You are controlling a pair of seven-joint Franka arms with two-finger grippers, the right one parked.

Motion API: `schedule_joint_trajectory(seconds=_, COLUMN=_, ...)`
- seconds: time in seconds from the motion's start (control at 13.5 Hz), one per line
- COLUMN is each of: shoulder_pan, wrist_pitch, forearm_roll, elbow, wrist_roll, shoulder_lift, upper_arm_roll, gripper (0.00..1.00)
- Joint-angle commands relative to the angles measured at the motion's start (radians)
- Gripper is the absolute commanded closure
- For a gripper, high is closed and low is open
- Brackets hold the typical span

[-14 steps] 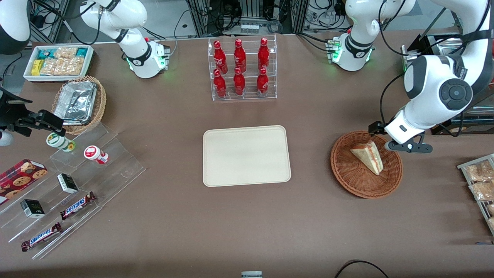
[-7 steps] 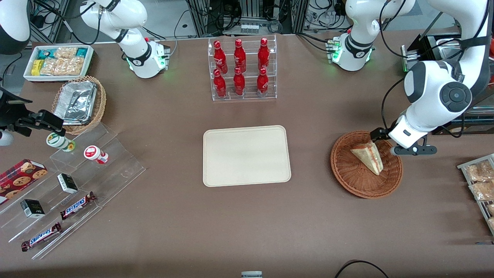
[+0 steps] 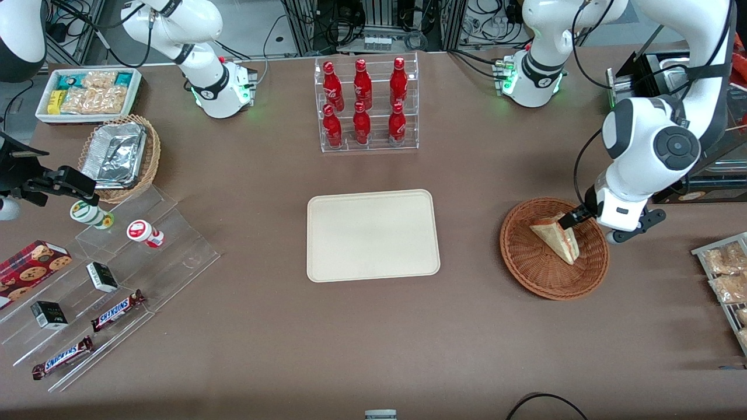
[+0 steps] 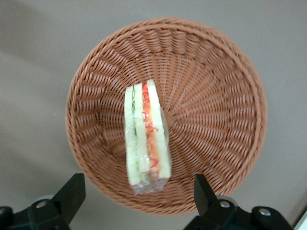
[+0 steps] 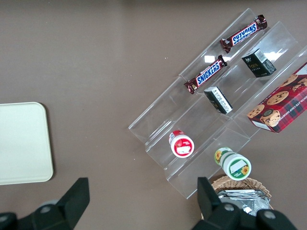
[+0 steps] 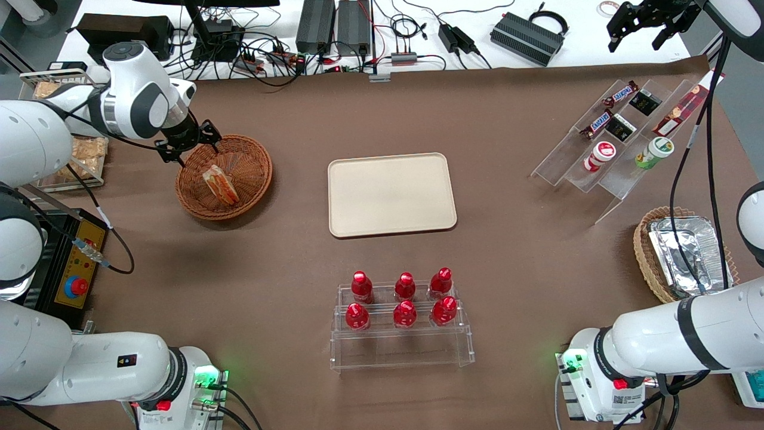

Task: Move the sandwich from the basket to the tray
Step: 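Lower the open left gripper around the wrapped sandwich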

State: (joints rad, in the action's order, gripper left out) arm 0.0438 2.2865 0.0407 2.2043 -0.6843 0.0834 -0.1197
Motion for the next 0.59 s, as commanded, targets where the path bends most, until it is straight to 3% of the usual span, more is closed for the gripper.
schedule_joint_trajectory(seconds=0.0, shoulder_pan=-0.009, wrist_pitch=0.071, forearm_roll=0.012, elbow=0.025, wrist_roll=-0.196, shoulder_lift=0.005, upper_arm_roll=-0.003, gripper=0.0)
schedule_joint_trajectory(seconds=0.52, shoulder_pan=-0.019, wrist_pitch=0.034, forearm_roll=0.012, elbow=0.037, wrist_roll=-0.215, shoulder_lift=0.029, upper_arm_roll=-0.003, gripper=0.0)
